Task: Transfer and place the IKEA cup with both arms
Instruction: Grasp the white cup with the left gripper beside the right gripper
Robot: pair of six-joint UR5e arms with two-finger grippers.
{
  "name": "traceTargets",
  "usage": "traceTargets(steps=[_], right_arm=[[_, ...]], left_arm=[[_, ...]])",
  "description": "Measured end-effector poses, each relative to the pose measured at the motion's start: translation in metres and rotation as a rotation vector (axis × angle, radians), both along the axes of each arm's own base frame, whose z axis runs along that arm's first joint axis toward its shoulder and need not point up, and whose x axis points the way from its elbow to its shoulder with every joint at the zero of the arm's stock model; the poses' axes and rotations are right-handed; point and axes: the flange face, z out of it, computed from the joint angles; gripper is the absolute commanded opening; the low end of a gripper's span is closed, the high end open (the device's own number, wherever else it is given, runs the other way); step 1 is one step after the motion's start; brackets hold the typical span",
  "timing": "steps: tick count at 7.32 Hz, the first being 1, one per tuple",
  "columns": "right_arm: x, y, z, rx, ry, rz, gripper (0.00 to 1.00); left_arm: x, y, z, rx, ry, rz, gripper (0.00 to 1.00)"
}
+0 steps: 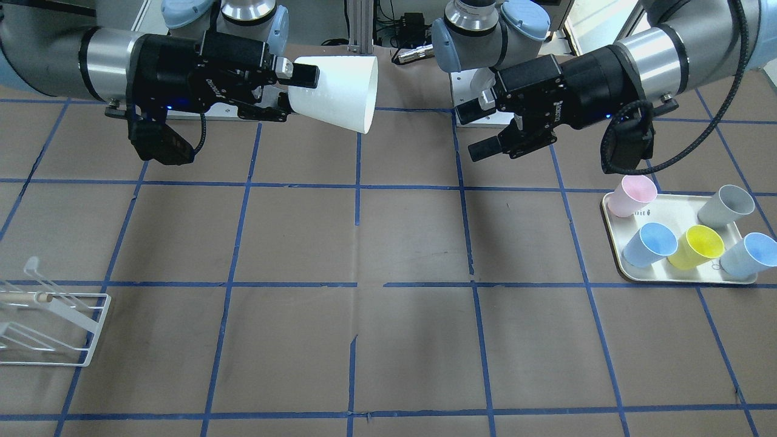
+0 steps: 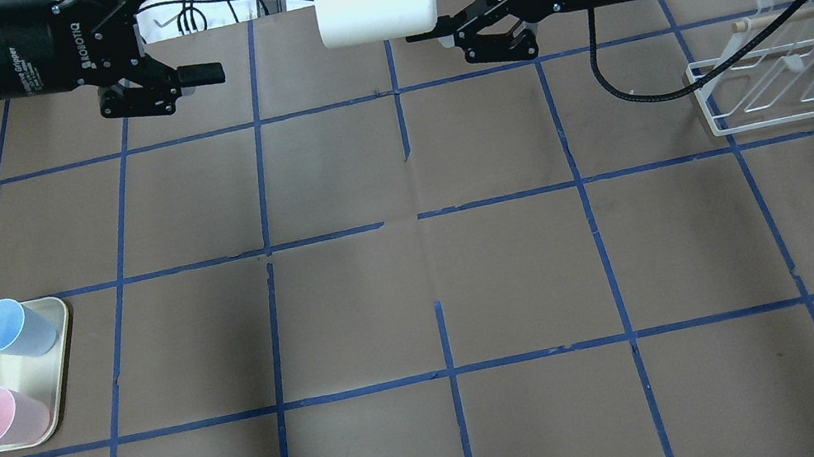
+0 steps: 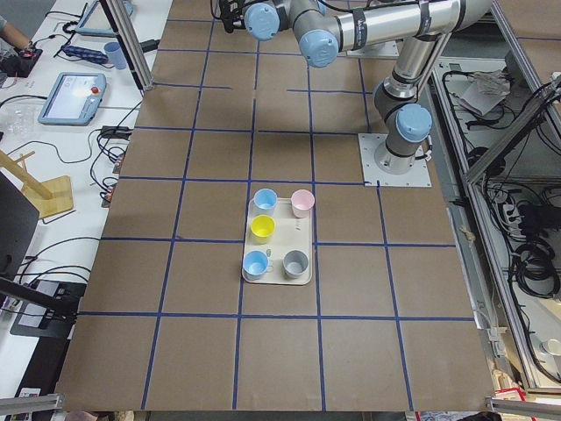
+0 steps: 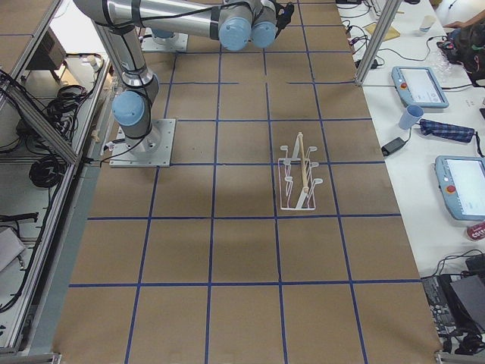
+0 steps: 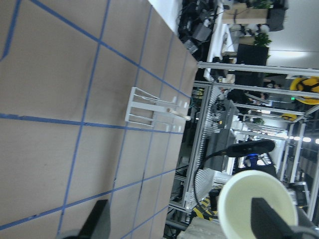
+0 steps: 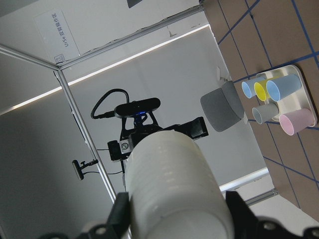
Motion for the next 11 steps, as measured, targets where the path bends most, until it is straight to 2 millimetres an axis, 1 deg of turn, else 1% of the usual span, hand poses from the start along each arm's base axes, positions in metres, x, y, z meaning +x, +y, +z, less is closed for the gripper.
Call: traceTargets(steps=[1, 2, 4, 5, 6, 7, 8, 9, 10, 11], right_arm=[[0.007, 0.002, 0.000, 0.014, -0.012, 0.001, 0.22], [0.014, 0.003, 0.002, 0.030, -0.029, -0.005, 0.22], [0.021, 0.004, 0.002, 0.049, -0.043, -0.005, 0.22], [0.022, 0.004, 0.002, 0.053, -0.045, -0.005, 0.22], [0.022, 0.004, 0.002, 0.055, -0.046, -0.005, 0.22], [0.022, 0.004, 0.003, 0.056, -0.047, -0.005, 0.22], [0.022, 0.004, 0.003, 0.057, -0.047, -0.005, 0.22], [0.022, 0.004, 0.004, 0.056, -0.047, -0.006, 0.22], [0.022, 0.004, 0.004, 0.055, -0.047, -0.006, 0.22], [0.022, 0.004, 0.004, 0.054, -0.047, -0.007, 0.22]], left_arm=[[-0.012, 0.003, 0.008, -0.017, 0.047, -0.011, 1.00], [-0.028, 0.007, 0.013, -0.030, 0.078, -0.034, 1.00], [-0.063, 0.021, 0.019, -0.027, 0.107, -0.093, 1.00], [-0.071, 0.027, 0.022, -0.016, 0.110, -0.106, 1.00], [-0.074, 0.031, 0.027, -0.012, 0.111, -0.108, 1.00], [-0.074, 0.034, 0.031, -0.014, 0.110, -0.107, 0.97], [-0.075, 0.036, 0.033, -0.015, 0.109, -0.108, 0.74], [-0.076, 0.037, 0.033, -0.013, 0.106, -0.109, 0.63], [-0.075, 0.038, 0.034, -0.013, 0.103, -0.108, 0.60], [-0.074, 0.038, 0.036, -0.018, 0.101, -0.105, 0.54]])
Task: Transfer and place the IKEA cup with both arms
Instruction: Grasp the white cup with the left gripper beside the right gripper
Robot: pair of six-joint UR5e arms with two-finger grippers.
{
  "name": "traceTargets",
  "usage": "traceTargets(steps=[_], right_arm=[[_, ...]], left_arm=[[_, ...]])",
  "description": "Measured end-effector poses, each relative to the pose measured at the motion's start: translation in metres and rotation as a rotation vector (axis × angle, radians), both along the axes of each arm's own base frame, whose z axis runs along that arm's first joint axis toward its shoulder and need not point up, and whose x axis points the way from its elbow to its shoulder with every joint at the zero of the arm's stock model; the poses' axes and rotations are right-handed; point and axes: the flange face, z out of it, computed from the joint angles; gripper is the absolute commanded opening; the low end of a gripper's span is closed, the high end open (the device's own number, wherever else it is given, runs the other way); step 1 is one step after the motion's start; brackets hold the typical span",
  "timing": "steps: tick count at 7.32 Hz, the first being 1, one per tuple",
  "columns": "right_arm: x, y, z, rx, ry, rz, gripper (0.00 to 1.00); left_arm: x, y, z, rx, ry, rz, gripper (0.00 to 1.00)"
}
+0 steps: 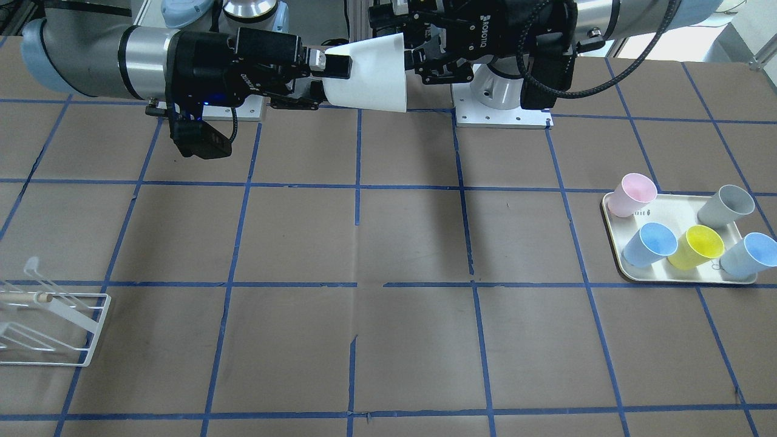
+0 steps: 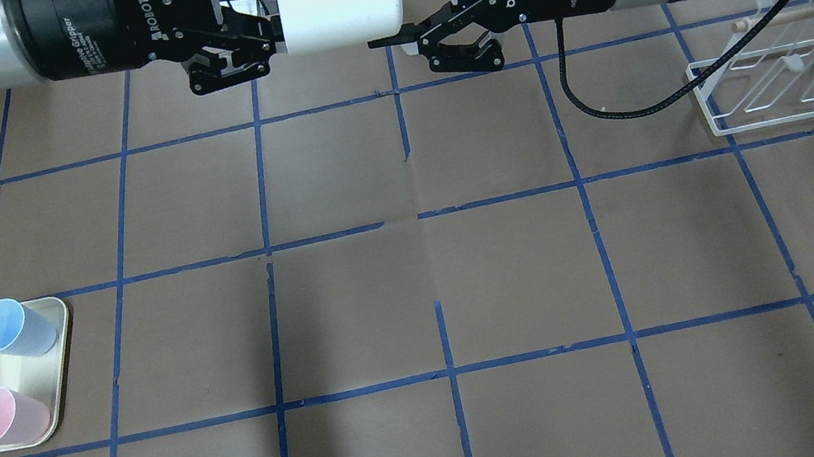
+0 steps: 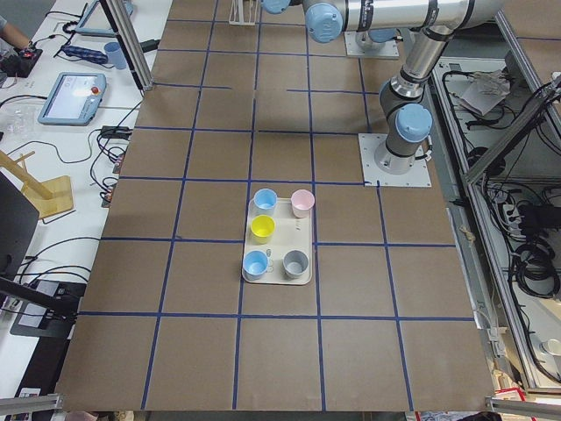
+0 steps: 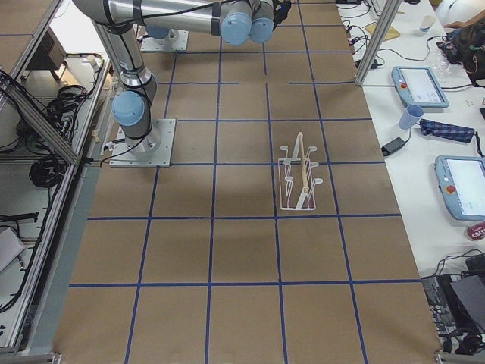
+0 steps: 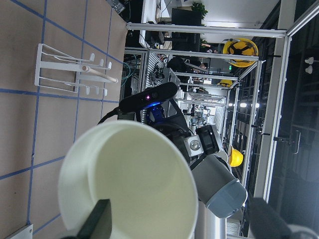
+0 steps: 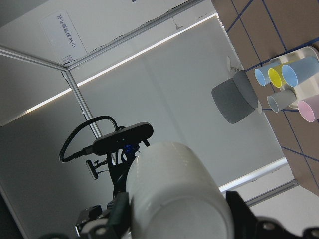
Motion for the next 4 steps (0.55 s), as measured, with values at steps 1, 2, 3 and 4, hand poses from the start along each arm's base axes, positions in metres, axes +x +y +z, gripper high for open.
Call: traceTargets(steps=[1, 2, 3, 4], right_arm=[[0.0000, 0.0000, 0.0004, -0.001, 0.000, 0.000, 0.22], [-0.0001, 0.0000, 0.0005, -0.001, 0.000, 0.000, 0.22], [0.0000, 0.0004, 0.0011, 0.000, 0.000, 0.000, 0.22], [0.0000, 0.0007, 0.0023, 0.005, 0.000, 0.000, 0.23]], left_arm=[[0.0007, 0.0007, 0.0028, -0.007, -0.001, 0.002, 0.49], [0.0007, 0.0017, 0.0051, -0.013, -0.003, 0.002, 0.48], [0.0007, 0.0025, 0.0067, -0.018, -0.005, 0.002, 0.41], [0.0002, 0.0029, 0.0077, -0.022, -0.006, 0.001, 0.20]])
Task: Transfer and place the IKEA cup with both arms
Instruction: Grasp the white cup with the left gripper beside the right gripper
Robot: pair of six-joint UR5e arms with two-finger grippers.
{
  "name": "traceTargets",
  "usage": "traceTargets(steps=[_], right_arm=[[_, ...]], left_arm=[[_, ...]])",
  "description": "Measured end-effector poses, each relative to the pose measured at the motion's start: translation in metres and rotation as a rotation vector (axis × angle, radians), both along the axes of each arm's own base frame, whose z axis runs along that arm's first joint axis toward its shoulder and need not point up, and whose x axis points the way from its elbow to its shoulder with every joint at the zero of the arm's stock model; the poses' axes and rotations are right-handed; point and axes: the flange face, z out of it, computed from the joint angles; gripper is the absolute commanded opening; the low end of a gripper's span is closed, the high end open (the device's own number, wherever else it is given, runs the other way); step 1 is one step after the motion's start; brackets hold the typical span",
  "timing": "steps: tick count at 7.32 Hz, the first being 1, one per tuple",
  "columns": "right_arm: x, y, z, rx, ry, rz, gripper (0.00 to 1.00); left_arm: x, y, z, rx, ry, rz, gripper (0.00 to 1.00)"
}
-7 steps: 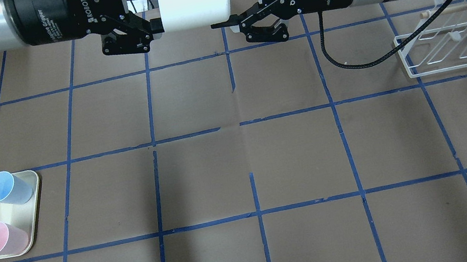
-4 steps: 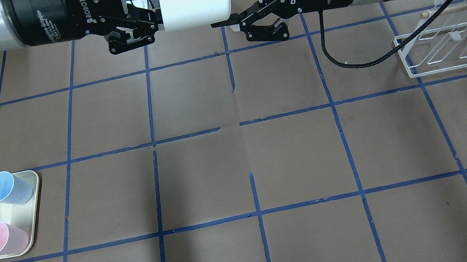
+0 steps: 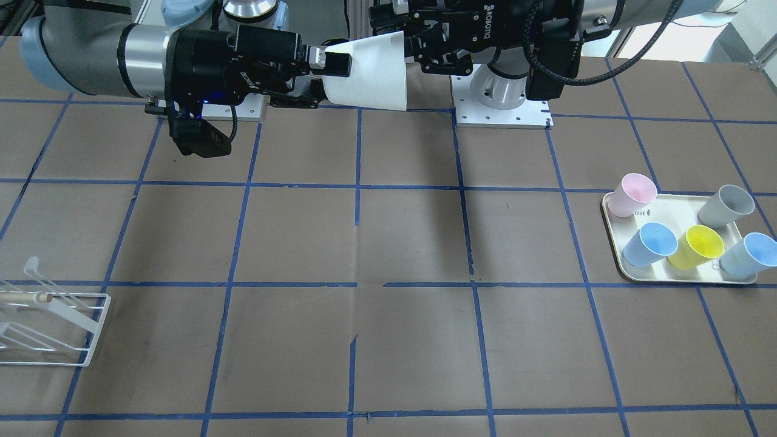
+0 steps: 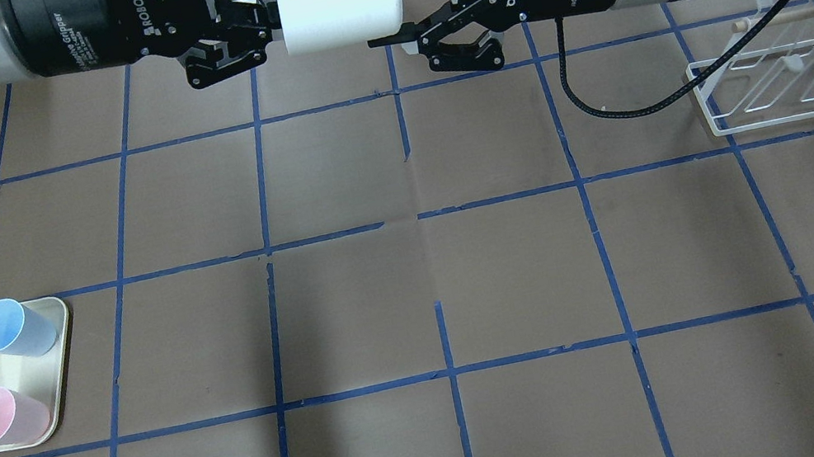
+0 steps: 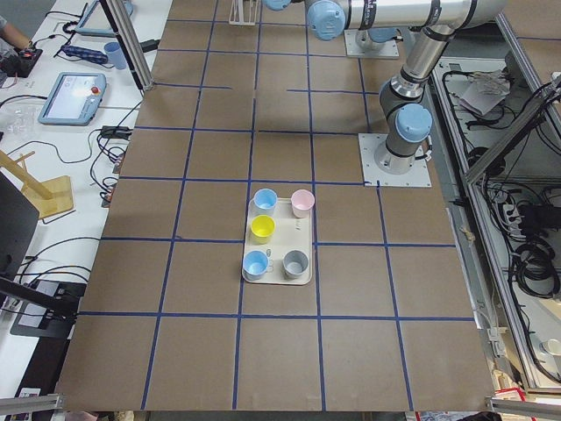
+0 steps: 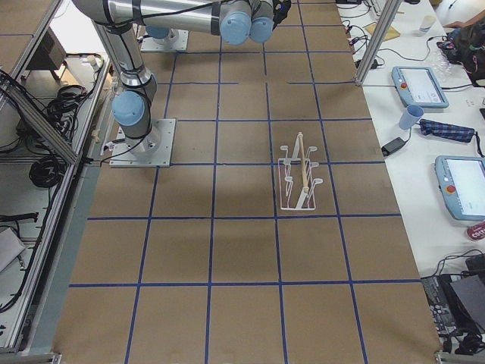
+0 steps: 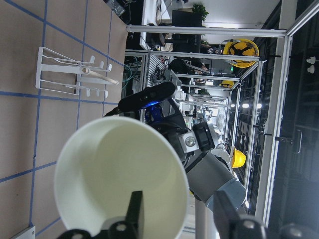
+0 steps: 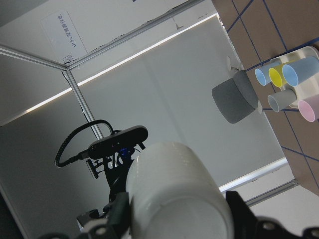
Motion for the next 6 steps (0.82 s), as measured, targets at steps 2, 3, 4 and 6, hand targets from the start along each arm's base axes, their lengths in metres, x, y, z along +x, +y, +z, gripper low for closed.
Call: traceTargets(steps=[2, 3, 4, 6], right_arm=[[0.0000, 0.0003, 0.0027, 0.013, -0.001, 0.001, 0.24], [0.0000, 0.0004, 0.0035, 0.015, -0.001, 0.000, 0.26], [0.0000, 0.0003, 0.0035, 0.017, -0.002, 0.000, 0.51], [-0.0003, -0.0002, 0.0034, 0.018, -0.002, -0.001, 1.00]], left_arm=[[-0.0009, 0.0003, 0.0025, -0.008, -0.002, -0.002, 0.00], [-0.0009, 0.0003, 0.0031, -0.009, -0.003, -0.002, 0.00], [-0.0009, 0.0002, 0.0040, -0.011, -0.003, -0.002, 0.00], [0.0001, 0.0001, 0.0053, -0.014, -0.002, 0.000, 0.00]])
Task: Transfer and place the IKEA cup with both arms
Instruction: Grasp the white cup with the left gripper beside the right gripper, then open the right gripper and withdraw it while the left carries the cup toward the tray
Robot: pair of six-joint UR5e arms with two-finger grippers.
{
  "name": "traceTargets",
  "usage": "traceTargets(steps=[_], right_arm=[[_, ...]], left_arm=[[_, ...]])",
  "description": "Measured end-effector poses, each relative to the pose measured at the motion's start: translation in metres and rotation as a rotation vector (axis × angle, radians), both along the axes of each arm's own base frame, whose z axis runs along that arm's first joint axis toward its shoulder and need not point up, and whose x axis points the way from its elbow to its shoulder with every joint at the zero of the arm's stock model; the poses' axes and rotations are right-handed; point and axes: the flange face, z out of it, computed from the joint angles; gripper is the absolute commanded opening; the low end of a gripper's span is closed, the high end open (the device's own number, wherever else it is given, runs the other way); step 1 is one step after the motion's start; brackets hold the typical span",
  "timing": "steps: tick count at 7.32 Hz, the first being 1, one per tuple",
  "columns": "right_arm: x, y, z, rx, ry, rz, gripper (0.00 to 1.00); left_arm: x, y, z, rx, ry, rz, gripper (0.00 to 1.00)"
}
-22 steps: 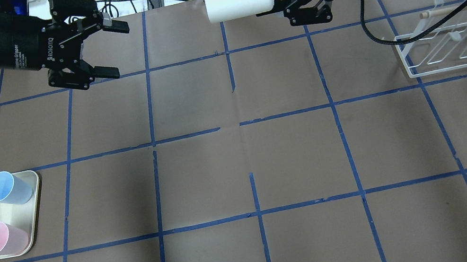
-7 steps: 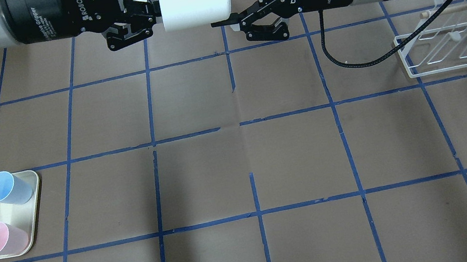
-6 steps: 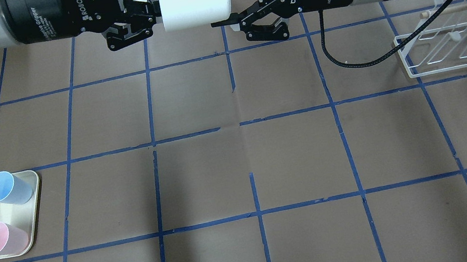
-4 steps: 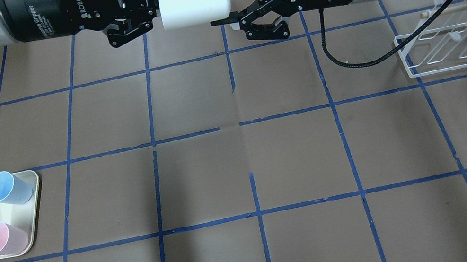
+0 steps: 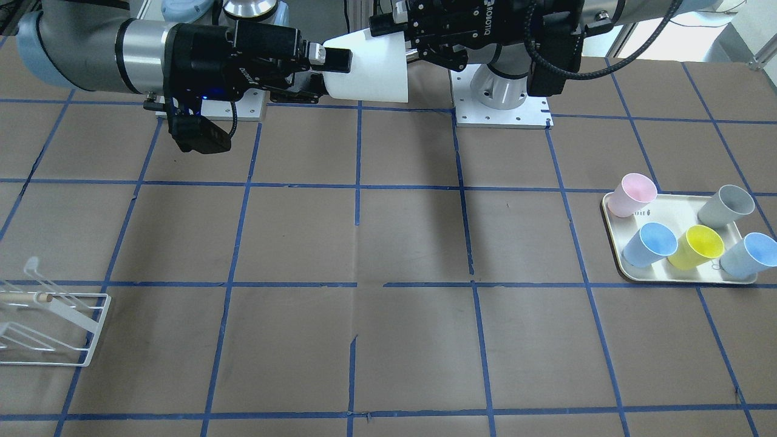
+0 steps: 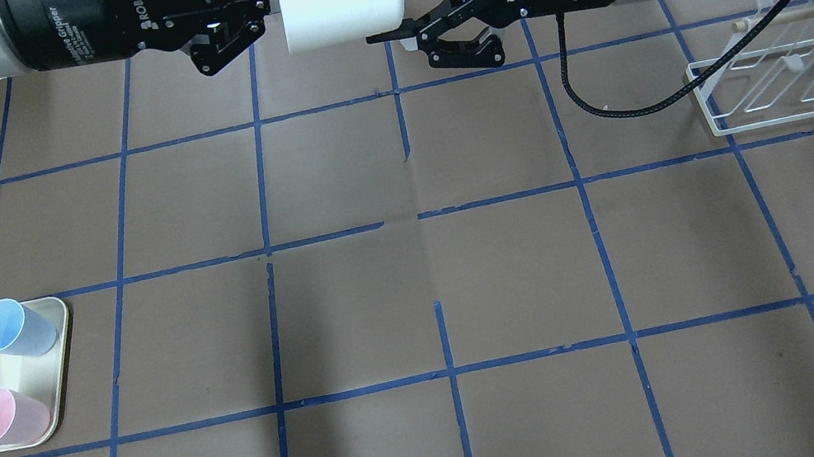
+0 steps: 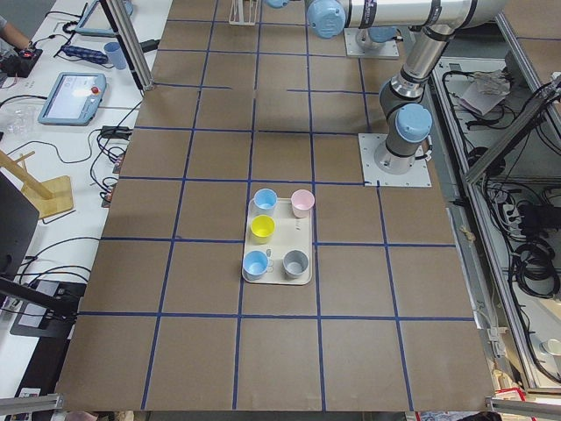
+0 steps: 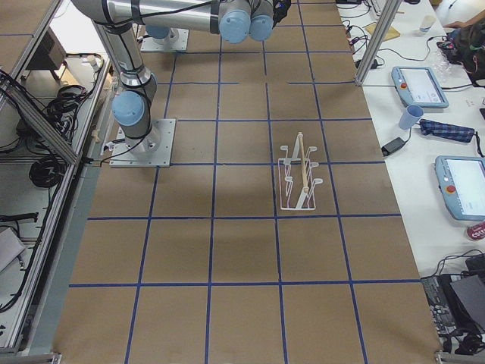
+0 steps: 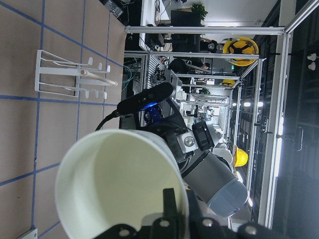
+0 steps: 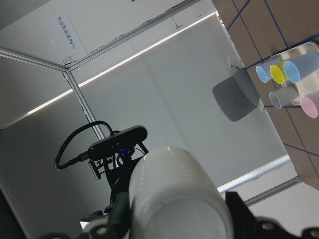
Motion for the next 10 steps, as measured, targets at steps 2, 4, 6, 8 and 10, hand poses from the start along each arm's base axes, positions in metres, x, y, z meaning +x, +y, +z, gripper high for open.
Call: traceTargets(steps=[2, 4, 6, 8, 10], right_arm=[[-0.003, -0.001, -0.001, 0.008, 0.000, -0.005, 1.00], [-0.006, -0.003, 0.003, 0.046, -0.003, -0.009, 1.00], [-0.018, -0.007, 0.002, 0.065, 0.010, -0.018, 1.00], [-0.071, -0.014, -0.005, 0.035, 0.140, 0.004, 1.00], [-0.120, -0.007, -0.013, -0.009, 0.374, 0.097, 1.00]], left_arm=[[0.002, 0.001, 0.002, -0.003, 0.000, 0.005, 0.00], [0.003, 0.001, 0.002, 0.001, -0.003, 0.008, 0.00], [0.009, 0.001, -0.001, 0.014, -0.076, 0.014, 0.00], [0.033, -0.003, -0.014, 0.045, -0.317, 0.035, 0.00], [0.074, -0.008, -0.047, 0.059, -0.701, 0.008, 0.00]])
